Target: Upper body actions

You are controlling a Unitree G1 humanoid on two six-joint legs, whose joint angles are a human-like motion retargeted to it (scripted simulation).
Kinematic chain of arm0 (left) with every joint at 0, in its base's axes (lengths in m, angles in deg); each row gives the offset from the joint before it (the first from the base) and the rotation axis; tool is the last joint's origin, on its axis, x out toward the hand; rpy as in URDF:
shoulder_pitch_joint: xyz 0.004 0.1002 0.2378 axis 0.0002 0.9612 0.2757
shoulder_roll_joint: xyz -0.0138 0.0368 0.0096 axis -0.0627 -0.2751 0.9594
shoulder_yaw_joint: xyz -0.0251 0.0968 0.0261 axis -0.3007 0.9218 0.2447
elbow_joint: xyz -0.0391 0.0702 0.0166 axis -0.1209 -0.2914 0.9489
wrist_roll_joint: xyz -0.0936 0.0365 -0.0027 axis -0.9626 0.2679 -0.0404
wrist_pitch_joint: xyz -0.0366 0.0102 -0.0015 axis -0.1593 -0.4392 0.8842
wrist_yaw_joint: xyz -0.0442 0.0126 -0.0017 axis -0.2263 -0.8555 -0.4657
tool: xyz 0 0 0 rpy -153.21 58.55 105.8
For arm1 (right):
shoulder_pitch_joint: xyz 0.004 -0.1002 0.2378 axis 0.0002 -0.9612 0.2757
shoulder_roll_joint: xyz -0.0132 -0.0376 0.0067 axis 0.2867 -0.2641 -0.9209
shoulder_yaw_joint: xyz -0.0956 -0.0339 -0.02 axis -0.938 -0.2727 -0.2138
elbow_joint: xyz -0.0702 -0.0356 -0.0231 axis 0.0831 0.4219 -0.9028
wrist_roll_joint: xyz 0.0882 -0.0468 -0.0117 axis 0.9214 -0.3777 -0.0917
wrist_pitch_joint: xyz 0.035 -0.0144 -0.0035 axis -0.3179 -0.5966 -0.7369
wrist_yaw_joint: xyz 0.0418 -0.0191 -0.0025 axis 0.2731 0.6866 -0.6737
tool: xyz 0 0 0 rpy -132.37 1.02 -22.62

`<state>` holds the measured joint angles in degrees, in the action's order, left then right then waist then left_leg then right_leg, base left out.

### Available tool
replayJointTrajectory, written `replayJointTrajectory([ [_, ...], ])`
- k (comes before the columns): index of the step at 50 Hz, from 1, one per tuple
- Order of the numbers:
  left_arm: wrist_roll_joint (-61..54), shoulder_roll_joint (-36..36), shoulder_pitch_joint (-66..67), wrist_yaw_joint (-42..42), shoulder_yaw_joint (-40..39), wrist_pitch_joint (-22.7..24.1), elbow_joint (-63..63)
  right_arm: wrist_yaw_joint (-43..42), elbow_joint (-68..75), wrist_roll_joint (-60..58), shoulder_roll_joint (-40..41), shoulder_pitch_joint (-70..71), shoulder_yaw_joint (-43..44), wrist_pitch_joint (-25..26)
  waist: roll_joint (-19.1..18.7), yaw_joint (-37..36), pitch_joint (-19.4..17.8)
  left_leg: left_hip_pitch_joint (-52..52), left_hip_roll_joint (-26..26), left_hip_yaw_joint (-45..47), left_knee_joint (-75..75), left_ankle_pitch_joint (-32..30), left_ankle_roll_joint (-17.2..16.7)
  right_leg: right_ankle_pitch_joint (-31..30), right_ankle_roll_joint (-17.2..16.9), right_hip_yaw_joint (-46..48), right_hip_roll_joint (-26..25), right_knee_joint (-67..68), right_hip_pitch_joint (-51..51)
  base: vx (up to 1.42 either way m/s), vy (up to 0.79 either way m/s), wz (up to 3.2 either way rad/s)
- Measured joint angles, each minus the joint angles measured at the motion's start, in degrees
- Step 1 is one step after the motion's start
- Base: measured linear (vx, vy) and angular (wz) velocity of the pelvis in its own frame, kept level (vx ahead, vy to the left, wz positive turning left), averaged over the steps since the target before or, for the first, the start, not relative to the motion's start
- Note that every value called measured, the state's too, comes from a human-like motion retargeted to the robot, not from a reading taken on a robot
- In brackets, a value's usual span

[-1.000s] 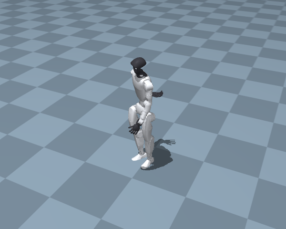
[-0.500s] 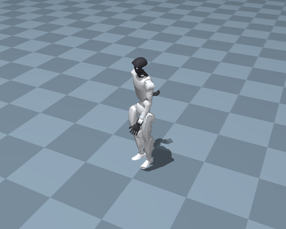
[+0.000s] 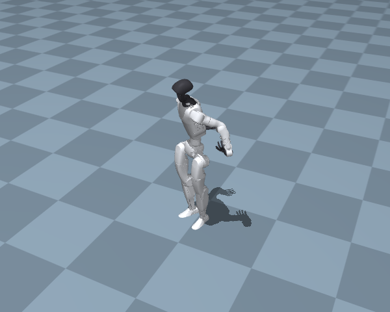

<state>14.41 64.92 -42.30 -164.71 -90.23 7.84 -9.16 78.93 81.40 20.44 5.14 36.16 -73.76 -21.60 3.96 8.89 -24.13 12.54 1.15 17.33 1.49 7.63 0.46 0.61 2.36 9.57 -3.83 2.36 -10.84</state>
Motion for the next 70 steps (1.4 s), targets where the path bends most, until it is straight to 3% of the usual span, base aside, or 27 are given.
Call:
replayJointTrajectory([
  [5,2.09,16.3,0.65,0.0,4.49,2.67,-7.09,0.75,-0.56,1.54,0.06,-1.09,0.36,1.47,0.29,-0.86,-0.37,-0.61,-0.35,0.6,-0.01,-0.02,0.04,-0.52,0.05,-0.57,0.26,-0.22,0.98,-0.1,0.0,-0.1],
  [8,2.24,17.19,-0.86,0.0,6.36,4.14,-7.99,1.46,0.17,2.17,-0.66,-1.28,0.12,2.43,0.59,-0.38,0.0,-1.15,-0.58,0.37,-0.11,-0.16,0.14,-0.62,0.06,-0.33,0.38,-0.46,1.39,-0.02,-0.09,0.06],
  [15,0.14,20.54,-0.49,0.0,8.56,-0.03,-14.8,2.9,1.97,3.88,0.69,-0.9,-0.29,4.65,0.67,-0.25,-0.2,-1.46,-0.17,-0.51,-0.11,-0.5,0.33,-0.46,0.1,0.63,-0.09,-0.43,1.37,0.0,-0.01,0.02],
  [30,1.33,29.05,1.92,0.0,14.03,3.84,-22.68,2.98,6.41,6.25,5.17,-0.11,-1.29,8.77,1.6,-0.34,-0.61,-1.57,-0.39,-0.57,0.03,-0.64,0.36,-0.45,0.29,0.82,-0.03,-0.48,1.61,0.0,-0.02,0.0],
  [35,5.07,26.36,2.98,0.0,15.98,6.12,-25.39,1.26,6.98,6.63,4.78,0.91,-1.54,8.05,0.96,0.37,-1.09,-1.22,-0.29,-0.23,-0.01,-0.64,0.35,-0.49,0.33,0.53,-0.16,-0.44,1.5,0.0,0.0,0.0],
  [38,5.12,18.33,1.7,0.0,22.05,8.14,-14.34,0.56,7.42,7.52,4.53,2.3,-2.02,7.85,0.74,0.91,-2.09,-0.96,-0.28,-0.42,0.14,-0.67,0.37,-0.39,0.37,0.75,-0.16,-0.31,1.18,0.0,0.0,0.0],
  [40,6.67,16.64,2.56,0.0,25.25,9.77,-8.94,0.59,7.29,7.88,5.02,2.41,-2.0,7.87,0.86,0.7,-2.02,-1.04,-0.35,-0.56,0.13,-0.74,0.38,-0.39,0.37,0.9,-0.1,-0.34,1.22,0.0,0.0,0.0],
  [44,6.01,25.36,6.09,0.0,26.7,6.45,-12.53,0.54,6.44,9.43,6.91,3.4,-0.86,8.31,1.54,-0.17,-2.02,-1.55,-0.71,-0.29,0.1,-0.8,0.38,-0.48,0.29,0.63,0.31,-0.38,1.84,-0.07,0.01,-0.06],
  [52,0.32,31.13,3.38,0.0,25.12,-5.38,-29.67,-0.93,3.11,11.18,6.63,6.68,0.71,6.89,1.75,0.74,1.93,-4.52,-1.35,-1.54,0.06,-1.2,0.48,-0.38,0.05,1.85,1.01,-0.98,3.91,0.01,-0.03,0.11],
  [60,-3.33,32.25,-4.5,0.0,30.95,-4.57,-24.1,-0.42,1.29,8.33,5.58,7.77,0.51,4.31,3.55,2.07,4.3,-5.72,-2.1,-0.76,-0.02,-1.37,0.3,-0.25,0.27,1.13,1.63,-1.16,4.92,0.0,-0.01,-0.09],
  [70,-4.39,32.5,-2.97,0.0,29.1,-5.03,-23.8,1.81,1.05,6.59,4.18,7.41,1.26,1.96,1.5,2.85,7.19,-6.28,-1.35,0.23,-0.01,-1.32,0.28,0.1,0.25,0.2,0.86,-1.16,5.32,0.02,0.0,-0.02],
])
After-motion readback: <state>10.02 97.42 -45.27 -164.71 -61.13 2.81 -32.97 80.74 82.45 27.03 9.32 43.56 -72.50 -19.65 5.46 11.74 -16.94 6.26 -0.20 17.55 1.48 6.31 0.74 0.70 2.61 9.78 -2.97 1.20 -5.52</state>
